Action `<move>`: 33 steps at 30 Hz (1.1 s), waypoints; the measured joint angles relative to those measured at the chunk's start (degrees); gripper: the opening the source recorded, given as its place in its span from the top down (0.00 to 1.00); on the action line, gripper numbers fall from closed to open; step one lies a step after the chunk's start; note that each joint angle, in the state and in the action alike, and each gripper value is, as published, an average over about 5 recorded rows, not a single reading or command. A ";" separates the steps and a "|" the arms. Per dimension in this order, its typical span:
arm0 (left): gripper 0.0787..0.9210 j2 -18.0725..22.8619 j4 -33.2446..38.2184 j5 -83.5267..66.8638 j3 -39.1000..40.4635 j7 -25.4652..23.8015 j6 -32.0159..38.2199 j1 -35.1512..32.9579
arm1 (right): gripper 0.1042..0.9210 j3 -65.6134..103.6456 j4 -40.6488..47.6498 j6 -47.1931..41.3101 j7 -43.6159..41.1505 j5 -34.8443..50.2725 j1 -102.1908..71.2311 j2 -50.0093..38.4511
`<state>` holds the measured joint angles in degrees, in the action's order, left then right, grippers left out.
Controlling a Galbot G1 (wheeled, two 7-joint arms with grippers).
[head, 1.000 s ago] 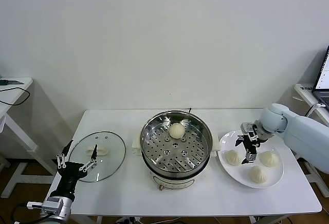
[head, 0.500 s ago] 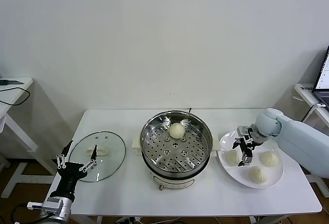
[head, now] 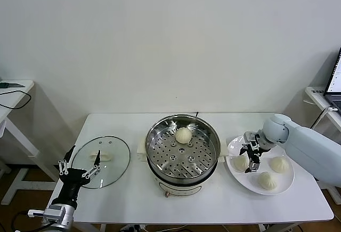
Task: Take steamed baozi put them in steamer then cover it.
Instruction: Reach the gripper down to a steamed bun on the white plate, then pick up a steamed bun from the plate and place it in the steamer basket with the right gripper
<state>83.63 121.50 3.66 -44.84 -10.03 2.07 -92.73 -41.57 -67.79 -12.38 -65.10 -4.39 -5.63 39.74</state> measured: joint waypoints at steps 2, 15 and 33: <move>0.12 0.02 0.01 0.00 0.02 0.00 0.01 -0.02 | 0.22 0.22 0.08 0.13 0.01 -0.16 -0.10 0.11; 0.12 0.11 0.52 0.09 0.30 0.00 0.02 -0.19 | 0.24 -0.77 -1.82 -0.06 -1.11 1.13 1.38 -1.73; 0.12 -0.71 0.79 0.27 0.54 0.04 -0.28 -0.04 | 0.23 -28.62 -19.82 -6.07 -4.87 20.13 36.44 -12.09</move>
<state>82.91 122.29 3.93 -44.30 -9.98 1.80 -92.77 -70.19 -87.61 -18.44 -69.96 15.74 30.82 27.65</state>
